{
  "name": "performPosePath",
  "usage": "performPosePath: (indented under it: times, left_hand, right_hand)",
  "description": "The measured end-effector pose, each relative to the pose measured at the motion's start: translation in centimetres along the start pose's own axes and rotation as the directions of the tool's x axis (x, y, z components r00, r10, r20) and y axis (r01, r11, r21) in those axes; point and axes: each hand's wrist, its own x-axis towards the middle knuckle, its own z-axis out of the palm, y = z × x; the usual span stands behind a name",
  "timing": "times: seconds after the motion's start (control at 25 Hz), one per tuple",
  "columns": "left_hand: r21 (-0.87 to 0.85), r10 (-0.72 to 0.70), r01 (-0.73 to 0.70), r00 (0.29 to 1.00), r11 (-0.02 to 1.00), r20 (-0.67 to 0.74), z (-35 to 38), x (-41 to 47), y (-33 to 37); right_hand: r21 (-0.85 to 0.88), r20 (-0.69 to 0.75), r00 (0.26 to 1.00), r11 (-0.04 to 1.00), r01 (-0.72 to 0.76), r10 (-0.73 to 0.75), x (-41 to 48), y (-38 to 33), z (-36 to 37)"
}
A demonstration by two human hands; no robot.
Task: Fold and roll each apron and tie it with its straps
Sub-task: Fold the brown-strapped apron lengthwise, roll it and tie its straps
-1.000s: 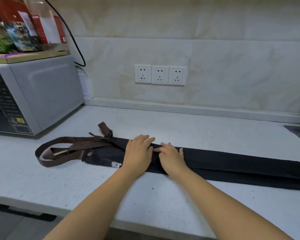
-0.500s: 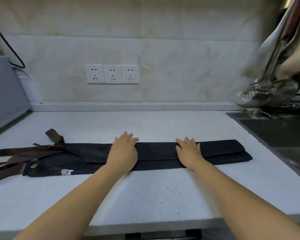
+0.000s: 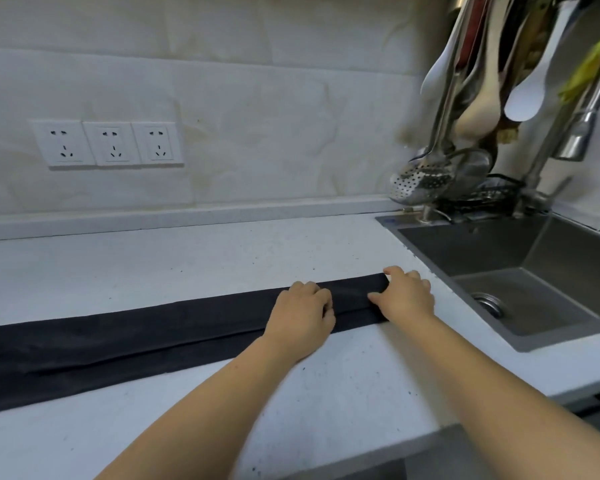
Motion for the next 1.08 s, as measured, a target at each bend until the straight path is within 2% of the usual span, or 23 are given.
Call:
performPosePath:
  times: [0.08, 0.2, 0.28, 0.36, 0.52, 0.64, 0.72, 0.8, 0.84, 0.92, 0.96, 1.08]
  left_hand:
    - [-0.016, 0.026, -0.026, 0.999, 1.000, 0.019, 1.0, 1.5, 1.4]
    - [-0.015, 0.129, -0.128, 0.980, 0.992, 0.149, 2.9, 4.3, 4.1]
    - [-0.055, 0.123, -0.115, 0.973, 0.992, 0.194, 3.7, 5.7, 5.3]
    - [-0.100, 0.040, -0.019, 0.975, 0.995, 0.218, 4.0, 7.0, 5.6]
    - [-0.060, -0.029, 0.045, 0.967, 0.997, 0.254, 4.2, 8.3, 5.5]
    - [-0.075, -0.030, 0.046, 0.981, 0.996, 0.192, 5.0, 8.4, 5.2]
    - [-0.095, -0.046, 0.062, 0.987, 0.994, 0.157, 5.4, 8.7, 4.9]
    - [-0.095, -0.060, 0.073, 0.990, 0.993, 0.129, 5.5, 8.6, 5.0]
    - [-0.096, -0.063, 0.074, 0.991, 0.993, 0.120, 5.5, 8.6, 5.1]
    - [-0.092, -0.072, 0.083, 0.991, 0.992, 0.110, 5.6, 8.5, 5.3]
    - [-0.100, -0.084, 0.095, 0.990, 0.990, 0.109, 5.7, 8.6, 5.3]
    - [-0.185, -0.148, 0.161, 0.985, 0.969, 0.085, 5.5, 8.9, 4.8]
  right_hand:
    - [-0.085, 0.085, 0.993, 0.994, -0.072, 0.080, 1.3, 0.9, -1.4]
    - [-0.188, 0.236, 0.957, 0.974, -0.124, 0.167, 2.9, 0.4, -2.5]
    - [-0.143, 0.363, 0.891, 0.962, -0.234, 0.271, 3.7, 0.0, -2.8]
    - [-0.074, 0.446, 0.839, 0.948, -0.311, 0.310, 4.7, 0.3, -2.9]
    - [0.038, 0.483, 0.824, 0.933, -0.357, 0.295, 5.1, 1.5, -2.9]
    - [0.205, 0.380, 0.898, 0.927, -0.313, 0.219, 4.4, 2.2, -2.4]
    - [0.252, 0.223, 0.968, 0.952, -0.171, 0.115, 3.3, 2.7, -1.4]
    - [0.364, 0.069, 0.997, 0.930, -0.043, 0.019, 1.6, 2.8, -0.4]
    - [0.452, 0.028, 1.000, 0.892, -0.014, 0.002, 0.7, 2.8, 0.2]
    - [0.659, 0.035, 0.999, 0.751, -0.050, 0.035, -0.8, 2.2, 0.9]
    - [0.665, 0.028, 0.999, 0.746, -0.045, 0.036, -1.2, 1.9, 1.0]
    - [0.501, -0.032, 0.992, 0.857, 0.123, -0.123, -1.8, 1.6, 1.1]
